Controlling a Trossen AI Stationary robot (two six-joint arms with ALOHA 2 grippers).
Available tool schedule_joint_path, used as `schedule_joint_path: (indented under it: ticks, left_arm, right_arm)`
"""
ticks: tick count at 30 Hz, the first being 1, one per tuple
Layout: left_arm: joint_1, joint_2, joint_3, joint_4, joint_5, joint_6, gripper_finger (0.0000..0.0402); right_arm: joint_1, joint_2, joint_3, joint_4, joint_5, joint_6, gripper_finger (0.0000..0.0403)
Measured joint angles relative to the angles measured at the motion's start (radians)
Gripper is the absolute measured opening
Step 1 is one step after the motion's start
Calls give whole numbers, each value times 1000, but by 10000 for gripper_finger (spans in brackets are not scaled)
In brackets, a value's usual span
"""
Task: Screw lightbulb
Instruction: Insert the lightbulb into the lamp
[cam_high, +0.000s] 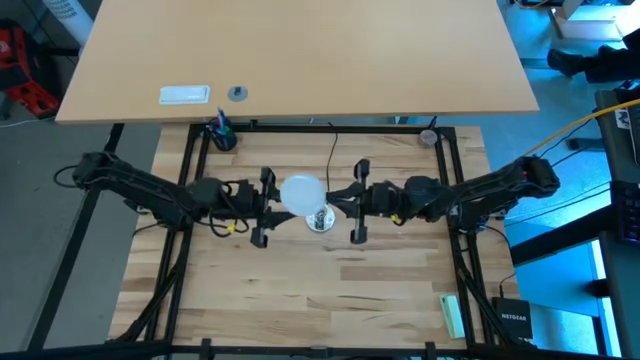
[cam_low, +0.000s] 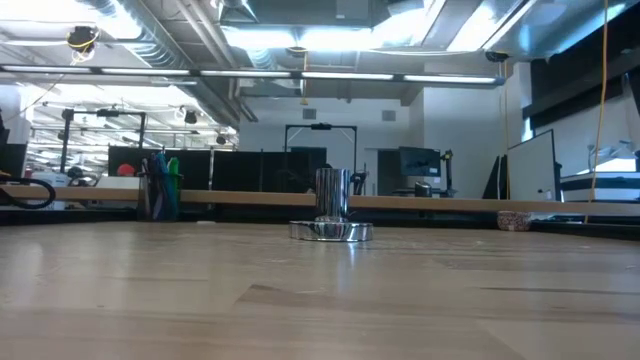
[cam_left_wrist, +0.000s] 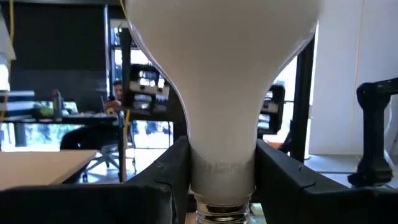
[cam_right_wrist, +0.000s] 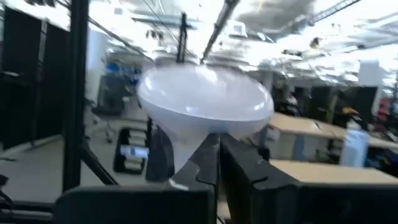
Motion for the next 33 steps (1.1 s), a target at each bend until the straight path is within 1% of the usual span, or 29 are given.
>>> schedule_joint_path:
  ticks: [4, 9, 11, 14, 16, 18, 20, 23, 29, 33]
  left_arm:
    - [-2, 53, 0, 2, -1, -33, 127]
    - [-2, 92, -2, 35, -4, -49, 127]
    - [-7, 89, -2, 35, -6, -47, 126]
    - [-15, 66, -2, 17, -7, -39, 125]
    - [-19, 43, -2, -13, -9, -29, 125]
    - [-24, 22, -2, -65, -9, -23, 125]
    - [-24, 8, -2, -104, -9, -23, 125]
    - [-19, 6, -2, -109, -10, -26, 125]
    - [3, 27, -2, -110, -10, -34, 125]
    - [14, 30, -2, -117, -5, -38, 125]
  right_arm:
    - [-1, 55, 5, 104, -56, 0, 4]
    - [-1, 112, 60, 83, -46, -2, 13]
    - [3, 110, 81, 45, -49, -2, 21]
    - [28, 62, 103, -57, -47, -2, 30]
    - [46, 12, 119, -164, -34, 13, 37]
    - [58, -30, 136, -294, 5, 55, 48]
    - [59, -58, 147, -425, 37, 103, 66]
    - [58, -65, 148, -515, 47, 150, 106]
    - [58, 12, 148, -496, 104, 152, 194]
    - [33, 38, 149, -439, 111, 156, 228]
